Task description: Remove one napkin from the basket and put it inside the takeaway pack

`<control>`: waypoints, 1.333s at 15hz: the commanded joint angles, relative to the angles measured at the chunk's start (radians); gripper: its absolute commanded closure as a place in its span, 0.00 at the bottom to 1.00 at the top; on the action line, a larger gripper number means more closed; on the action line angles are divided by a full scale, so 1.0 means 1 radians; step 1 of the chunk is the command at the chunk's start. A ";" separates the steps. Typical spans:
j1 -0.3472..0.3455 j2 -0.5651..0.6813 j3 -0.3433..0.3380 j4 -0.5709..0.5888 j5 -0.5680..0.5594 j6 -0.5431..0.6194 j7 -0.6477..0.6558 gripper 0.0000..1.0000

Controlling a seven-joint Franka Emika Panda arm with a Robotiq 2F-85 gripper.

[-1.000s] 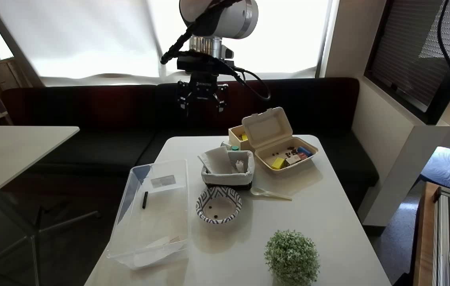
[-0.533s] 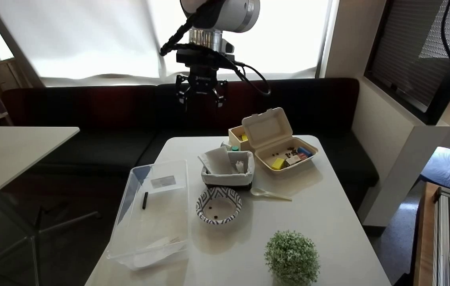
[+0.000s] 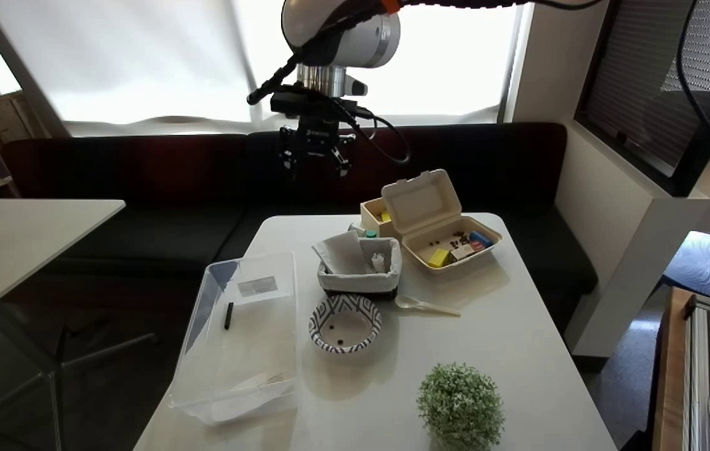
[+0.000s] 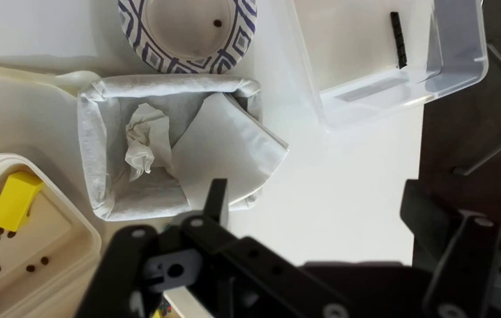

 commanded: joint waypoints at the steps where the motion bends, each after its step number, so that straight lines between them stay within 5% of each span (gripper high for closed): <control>1: 0.007 0.147 -0.004 0.180 -0.035 -0.109 0.071 0.00; 11: 0.003 0.416 -0.007 0.531 -0.084 -0.362 0.170 0.00; 15: -0.005 0.499 -0.006 0.644 -0.084 -0.410 0.190 0.08; 20: -0.012 0.587 -0.008 0.752 -0.092 -0.419 0.211 0.05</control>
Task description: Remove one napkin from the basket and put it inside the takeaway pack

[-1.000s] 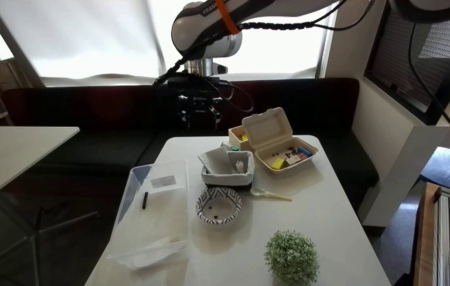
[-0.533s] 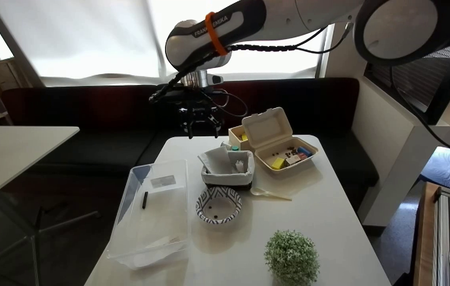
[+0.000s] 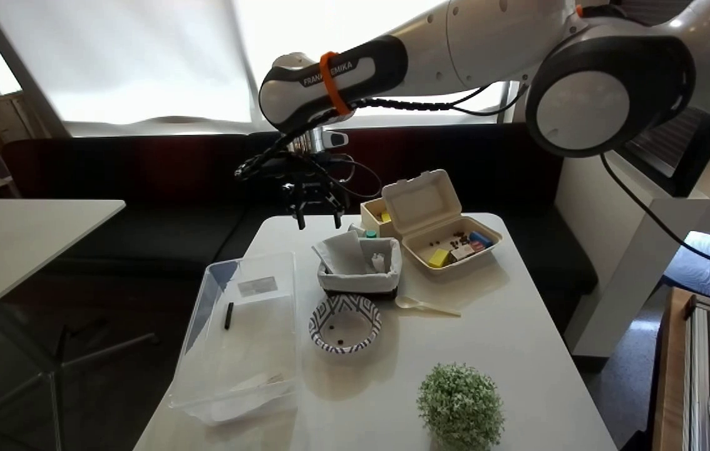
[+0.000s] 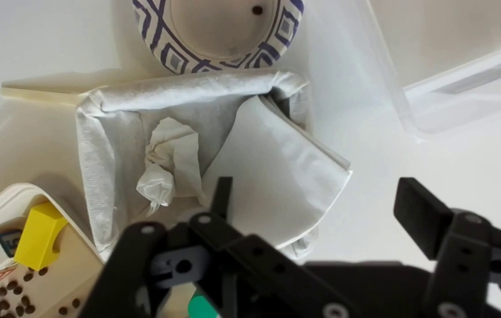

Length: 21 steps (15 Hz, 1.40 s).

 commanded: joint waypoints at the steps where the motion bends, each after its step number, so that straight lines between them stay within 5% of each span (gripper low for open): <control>1: -0.005 0.102 0.002 0.146 -0.023 -0.048 0.037 0.05; 9: -0.005 0.172 -0.006 0.222 -0.016 -0.069 0.044 0.32; 16: -0.005 0.189 -0.012 0.243 -0.014 -0.068 0.044 0.27; 21: -0.003 0.194 -0.012 0.248 -0.015 -0.073 0.044 0.33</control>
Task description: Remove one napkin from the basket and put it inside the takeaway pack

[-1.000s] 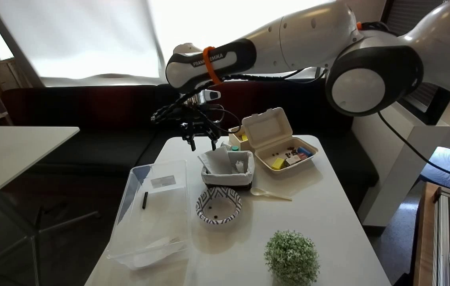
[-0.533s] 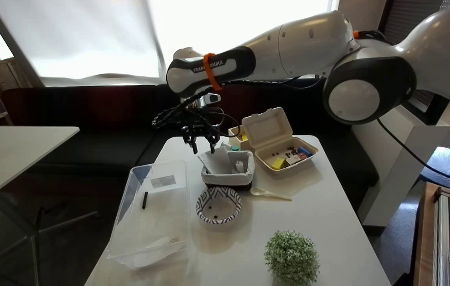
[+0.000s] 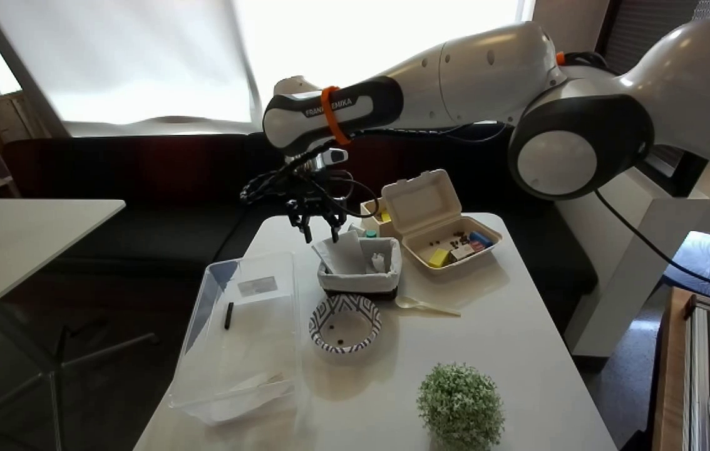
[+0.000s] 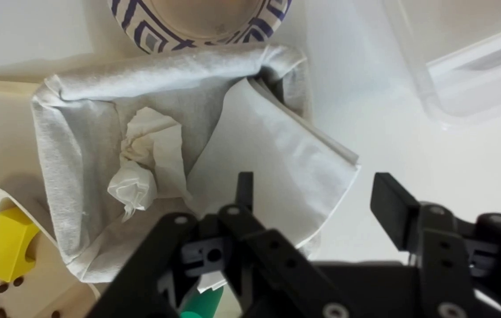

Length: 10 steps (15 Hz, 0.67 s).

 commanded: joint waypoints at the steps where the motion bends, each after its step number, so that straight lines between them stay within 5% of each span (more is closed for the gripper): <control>1: 0.003 0.041 -0.004 0.068 -0.007 -0.044 0.019 0.34; 10: 0.003 0.041 -0.004 0.071 -0.008 -0.073 0.017 0.42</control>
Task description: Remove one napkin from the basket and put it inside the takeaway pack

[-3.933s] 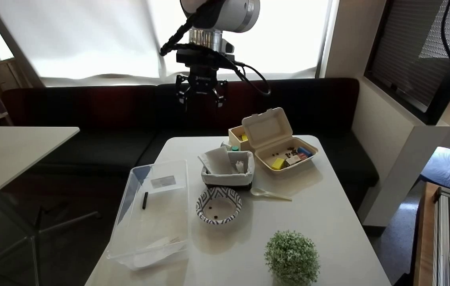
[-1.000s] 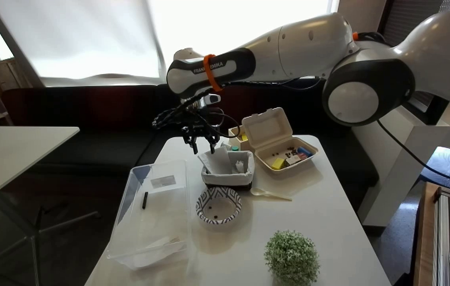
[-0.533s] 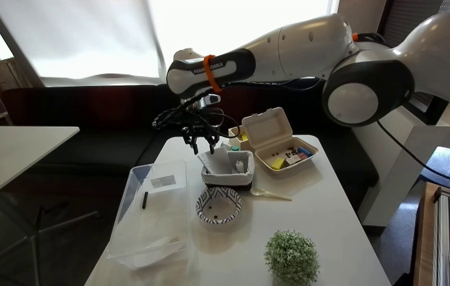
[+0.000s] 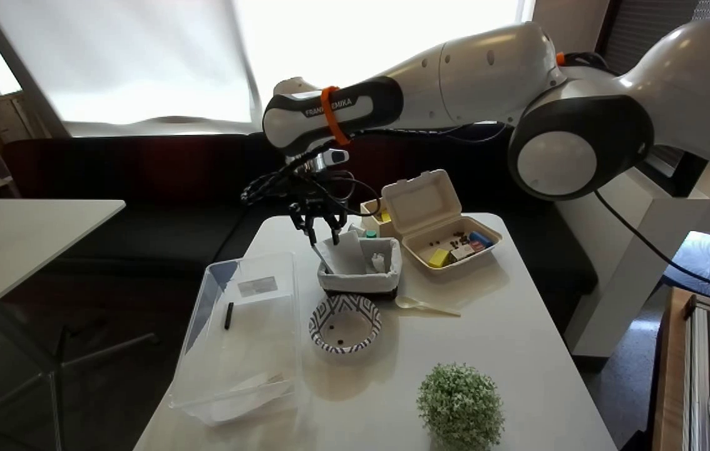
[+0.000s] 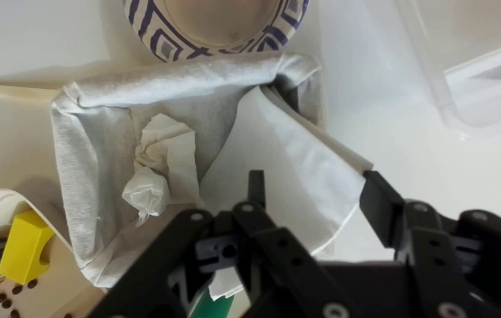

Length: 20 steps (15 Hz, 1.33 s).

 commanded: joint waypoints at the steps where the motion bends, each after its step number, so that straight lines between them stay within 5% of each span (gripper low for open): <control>1: 0.003 0.040 -0.004 0.068 -0.008 -0.040 0.018 0.42; 4: 0.003 0.041 -0.005 0.069 -0.008 -0.040 0.018 0.62; 13: 0.006 0.043 -0.009 0.073 -0.013 -0.040 0.020 1.00; 20: 0.037 -0.028 -0.011 0.031 -0.011 -0.135 0.041 1.00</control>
